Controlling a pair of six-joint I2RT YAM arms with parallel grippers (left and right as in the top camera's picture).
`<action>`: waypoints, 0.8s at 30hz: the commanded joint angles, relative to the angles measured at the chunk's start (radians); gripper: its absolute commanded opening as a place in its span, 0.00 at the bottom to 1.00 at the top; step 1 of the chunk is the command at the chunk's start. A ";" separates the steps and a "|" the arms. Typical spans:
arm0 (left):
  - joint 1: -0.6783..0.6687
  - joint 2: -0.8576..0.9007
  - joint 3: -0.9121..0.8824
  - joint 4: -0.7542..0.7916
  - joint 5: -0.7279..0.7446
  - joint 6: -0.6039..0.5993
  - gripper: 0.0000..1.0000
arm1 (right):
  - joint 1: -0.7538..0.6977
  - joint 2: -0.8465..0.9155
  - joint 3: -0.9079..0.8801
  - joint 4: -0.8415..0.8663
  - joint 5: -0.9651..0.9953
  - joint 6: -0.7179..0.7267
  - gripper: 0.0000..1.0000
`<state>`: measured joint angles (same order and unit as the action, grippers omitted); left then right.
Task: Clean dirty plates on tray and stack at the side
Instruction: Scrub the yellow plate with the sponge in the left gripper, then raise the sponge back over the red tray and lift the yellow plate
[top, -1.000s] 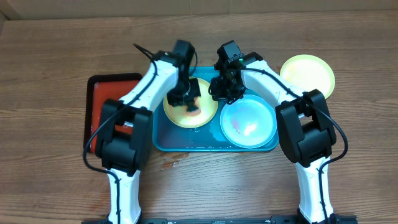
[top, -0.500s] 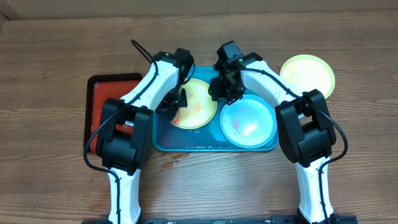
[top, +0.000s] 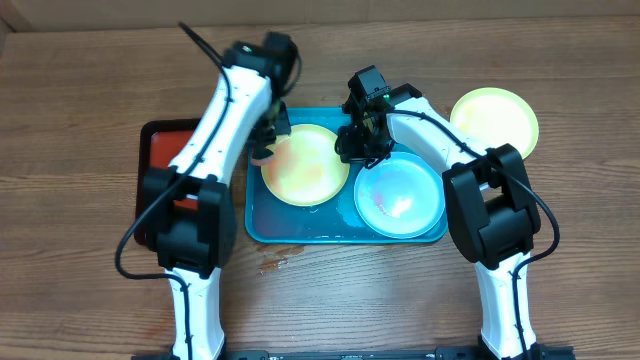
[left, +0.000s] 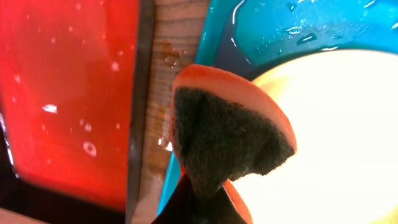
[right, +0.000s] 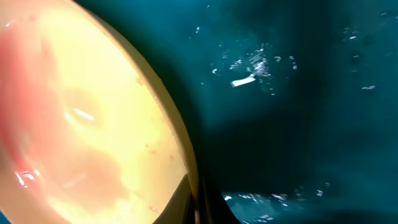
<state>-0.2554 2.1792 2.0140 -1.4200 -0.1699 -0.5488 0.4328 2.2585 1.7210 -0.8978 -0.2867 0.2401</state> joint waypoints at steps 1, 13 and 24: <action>0.089 -0.006 0.077 -0.035 0.116 -0.027 0.04 | 0.006 -0.084 -0.004 -0.003 0.095 -0.056 0.04; 0.364 -0.032 0.082 -0.134 0.146 -0.028 0.04 | 0.166 -0.258 0.007 -0.005 0.687 -0.167 0.04; 0.447 -0.032 0.082 -0.124 0.220 -0.027 0.04 | 0.366 -0.259 0.042 -0.061 1.413 -0.280 0.04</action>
<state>0.1898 2.1773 2.0750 -1.5452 0.0223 -0.5591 0.7620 2.0171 1.7294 -0.9756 0.8223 -0.0135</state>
